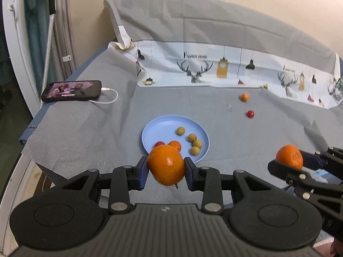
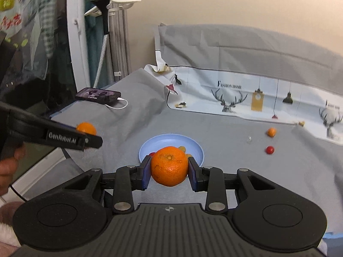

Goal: Organize fruits
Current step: 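Carry both tangerines over the blue plate with both tools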

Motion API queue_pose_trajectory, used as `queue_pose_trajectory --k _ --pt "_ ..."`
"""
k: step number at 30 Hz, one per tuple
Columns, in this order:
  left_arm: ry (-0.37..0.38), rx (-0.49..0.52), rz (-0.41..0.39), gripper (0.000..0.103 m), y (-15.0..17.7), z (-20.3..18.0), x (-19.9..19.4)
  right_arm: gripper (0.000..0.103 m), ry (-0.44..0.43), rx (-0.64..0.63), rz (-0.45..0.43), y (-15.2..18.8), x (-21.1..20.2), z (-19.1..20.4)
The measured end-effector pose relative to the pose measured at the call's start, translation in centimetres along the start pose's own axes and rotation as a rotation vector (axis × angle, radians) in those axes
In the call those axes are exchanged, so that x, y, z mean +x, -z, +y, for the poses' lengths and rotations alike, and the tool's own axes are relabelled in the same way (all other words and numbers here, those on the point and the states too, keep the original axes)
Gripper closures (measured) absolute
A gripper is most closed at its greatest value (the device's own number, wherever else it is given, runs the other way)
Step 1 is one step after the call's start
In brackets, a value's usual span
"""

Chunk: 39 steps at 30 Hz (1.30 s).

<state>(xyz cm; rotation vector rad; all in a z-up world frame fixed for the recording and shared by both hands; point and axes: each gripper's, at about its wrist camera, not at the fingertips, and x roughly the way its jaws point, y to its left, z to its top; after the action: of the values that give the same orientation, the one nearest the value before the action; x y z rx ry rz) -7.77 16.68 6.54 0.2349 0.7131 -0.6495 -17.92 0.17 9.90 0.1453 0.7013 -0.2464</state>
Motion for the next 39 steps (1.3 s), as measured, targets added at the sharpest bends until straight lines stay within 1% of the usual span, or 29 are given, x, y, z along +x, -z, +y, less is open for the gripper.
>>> queue_pose_trajectory --k 4,10,20,39 --pt "0.012 0.015 -0.008 0.064 -0.1 -0.4 0.0 0.066 0.009 -0.008 -0.003 -0.2 0.1 0.2" --pt "0.001 0.016 -0.013 0.064 0.1 0.1 0.1 0.066 -0.002 -0.008 0.011 -0.1 0.7 0.5" --pt "0.008 0.022 0.009 0.064 0.0 0.5 1.3 0.066 0.004 0.017 0.045 0.1 1.7 0.2" --pt "0.001 0.002 0.053 0.064 -0.3 1.0 3.6 0.066 0.004 0.018 0.098 0.1 3.6 0.3"
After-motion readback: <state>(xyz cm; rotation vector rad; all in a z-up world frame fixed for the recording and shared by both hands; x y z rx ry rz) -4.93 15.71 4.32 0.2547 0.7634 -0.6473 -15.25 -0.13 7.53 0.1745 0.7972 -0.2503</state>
